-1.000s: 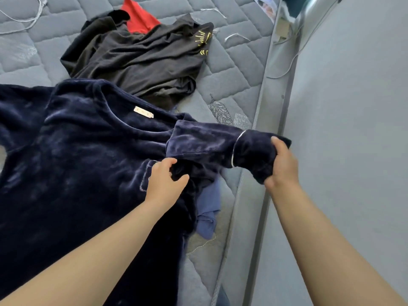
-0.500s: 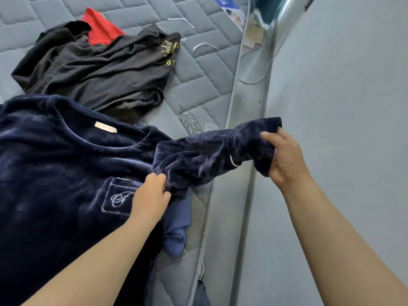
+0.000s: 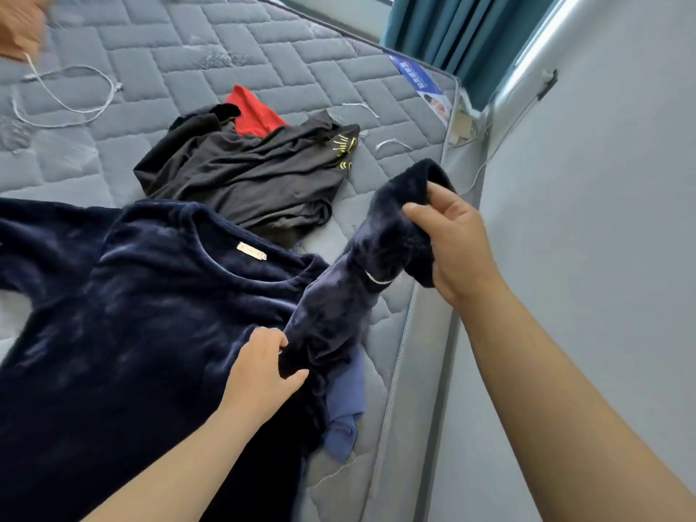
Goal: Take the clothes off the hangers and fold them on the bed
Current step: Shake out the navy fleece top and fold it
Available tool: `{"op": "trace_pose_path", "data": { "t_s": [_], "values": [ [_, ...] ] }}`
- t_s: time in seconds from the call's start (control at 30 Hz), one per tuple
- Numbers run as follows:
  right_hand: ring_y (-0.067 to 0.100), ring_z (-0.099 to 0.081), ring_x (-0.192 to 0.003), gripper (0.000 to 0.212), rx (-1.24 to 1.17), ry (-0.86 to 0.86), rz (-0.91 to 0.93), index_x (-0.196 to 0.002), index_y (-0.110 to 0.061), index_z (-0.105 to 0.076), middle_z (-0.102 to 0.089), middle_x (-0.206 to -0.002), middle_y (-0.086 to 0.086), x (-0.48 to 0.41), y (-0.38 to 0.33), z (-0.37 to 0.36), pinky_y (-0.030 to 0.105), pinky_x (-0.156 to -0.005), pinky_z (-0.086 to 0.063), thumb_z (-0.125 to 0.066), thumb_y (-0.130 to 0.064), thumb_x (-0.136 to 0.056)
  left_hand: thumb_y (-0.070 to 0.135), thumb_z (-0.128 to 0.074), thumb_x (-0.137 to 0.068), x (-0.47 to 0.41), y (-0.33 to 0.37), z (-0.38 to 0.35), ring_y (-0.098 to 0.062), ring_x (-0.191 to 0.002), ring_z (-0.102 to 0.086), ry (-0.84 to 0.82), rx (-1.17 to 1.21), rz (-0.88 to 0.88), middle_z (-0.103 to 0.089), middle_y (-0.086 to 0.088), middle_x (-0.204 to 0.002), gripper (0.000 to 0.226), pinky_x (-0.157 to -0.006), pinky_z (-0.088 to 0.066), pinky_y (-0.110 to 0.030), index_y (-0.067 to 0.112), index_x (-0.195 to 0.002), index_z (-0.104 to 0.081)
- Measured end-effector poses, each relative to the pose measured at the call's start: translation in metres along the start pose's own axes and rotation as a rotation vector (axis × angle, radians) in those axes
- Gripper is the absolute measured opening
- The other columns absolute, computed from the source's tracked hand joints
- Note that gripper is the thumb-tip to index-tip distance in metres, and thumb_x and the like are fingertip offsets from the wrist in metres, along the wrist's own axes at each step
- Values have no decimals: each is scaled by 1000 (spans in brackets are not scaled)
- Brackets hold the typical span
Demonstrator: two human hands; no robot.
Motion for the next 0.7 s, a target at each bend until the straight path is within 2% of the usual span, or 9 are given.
{"op": "trace_pose_path", "data": {
  "t_s": [0.1, 0.17, 0.27, 0.3, 0.4, 0.43, 0.53, 0.6, 0.7],
  "values": [
    [22, -60, -81, 30, 128, -219, 34, -102, -10, -67, -66, -88, 12, 5, -20, -81, 36, -77, -50, -49, 10, -88, 42, -81, -66, 6, 18, 34, -8, -100, -53, 104, 242, -82, -44, 21, -113, 64, -78, -50, -23, 35, -117, -44],
    [23, -59, -80, 30, 167, -322, 30, -98, -12, -68, -65, -87, 15, 10, -26, -133, 37, -77, -48, -50, 9, -86, 44, -79, -67, 10, 25, 55, -11, -97, -58, 174, 386, -96, -47, 21, -112, 59, -73, -53, -25, 37, -116, -48],
    [23, -59, -77, 32, 187, -392, 18, -94, -17, -70, -65, -84, 15, 17, -31, -193, 37, -76, -49, -51, 8, -86, 41, -69, -80, 20, 21, 88, -2, -81, -61, 302, 501, -38, -59, 16, -91, 19, -67, -50, -20, 40, -92, -54],
    [23, -58, -78, 32, 201, -401, 9, -94, -17, -69, -65, -85, 18, 19, -30, -209, 40, -78, -50, -51, 7, -87, 34, -64, -85, 23, 16, 98, 0, -72, -59, 338, 530, -17, -59, 14, -79, 15, -62, -47, -17, 39, -81, -51],
    [26, -53, -81, 24, 268, -413, -9, -102, -7, -68, -63, -99, 39, 21, -24, -248, 59, -91, -47, -51, 5, -88, 22, -56, -91, 32, -9, 118, -6, -51, -44, 350, 593, 30, -46, 12, -54, 32, -52, -37, -14, 33, -63, -45],
    [25, -52, -82, 23, 293, -421, -10, -107, -3, -66, -59, -105, 41, 21, -20, -262, 59, -92, -47, -52, 3, -89, 21, -55, -91, 33, -20, 122, -6, -49, -39, 328, 625, 62, -42, 12, -50, 33, -50, -36, -15, 32, -61, -44],
    [20, -65, -91, 39, 327, -443, -36, -134, -5, -54, -67, -109, 25, 18, -1, -296, 37, -89, -54, -56, -7, -95, 22, -57, -88, 36, -68, 126, -5, -52, -39, 309, 708, 223, -43, 8, -52, 29, -50, -37, -18, 19, -62, -46],
    [16, -64, -107, 43, 421, -447, -2, -138, -9, -50, -67, -119, 7, 18, 15, -308, 34, -100, -50, -56, -12, -96, 24, -58, -89, 37, -111, 122, -10, -67, -58, 302, 741, 409, -60, 0, -65, 26, -65, -51, -27, 7, -71, -53],
    [9, -61, -110, 39, 583, -411, -8, -134, -18, -54, -66, -121, -2, 21, 60, -292, 33, -103, -47, -54, -14, -95, 32, -64, -88, 38, -174, 97, -22, -87, -64, 208, 958, 720, -65, -3, -90, 21, -88, -54, -39, 14, -81, -55]
  ]
}}
Point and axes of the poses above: each hand's wrist, its own x-axis away from the middle knuckle, its own z-axis out of the back of the hand, y = z × x, the point moved 8 cm from there along -x, towards the middle knuckle
